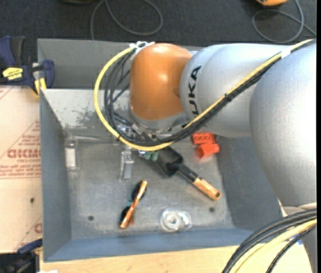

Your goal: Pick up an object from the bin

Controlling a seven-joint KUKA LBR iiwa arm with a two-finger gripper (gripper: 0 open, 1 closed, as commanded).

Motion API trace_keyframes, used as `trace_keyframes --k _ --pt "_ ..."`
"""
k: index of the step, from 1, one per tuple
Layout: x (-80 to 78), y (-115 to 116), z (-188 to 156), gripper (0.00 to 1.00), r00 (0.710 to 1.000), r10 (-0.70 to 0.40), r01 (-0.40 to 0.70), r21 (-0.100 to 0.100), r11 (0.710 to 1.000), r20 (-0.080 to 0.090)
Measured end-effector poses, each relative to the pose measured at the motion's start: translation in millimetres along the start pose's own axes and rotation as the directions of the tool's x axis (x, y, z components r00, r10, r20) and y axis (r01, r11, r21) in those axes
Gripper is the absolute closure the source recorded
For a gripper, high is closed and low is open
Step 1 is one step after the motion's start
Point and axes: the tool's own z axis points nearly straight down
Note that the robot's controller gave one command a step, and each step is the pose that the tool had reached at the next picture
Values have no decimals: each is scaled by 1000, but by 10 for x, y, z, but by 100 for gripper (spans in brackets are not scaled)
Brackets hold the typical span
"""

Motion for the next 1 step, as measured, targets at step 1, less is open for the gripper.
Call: trace_keyframes --k 1 --pt "-14 -7 -50 0 1000 3 -3 -1 1000 7"
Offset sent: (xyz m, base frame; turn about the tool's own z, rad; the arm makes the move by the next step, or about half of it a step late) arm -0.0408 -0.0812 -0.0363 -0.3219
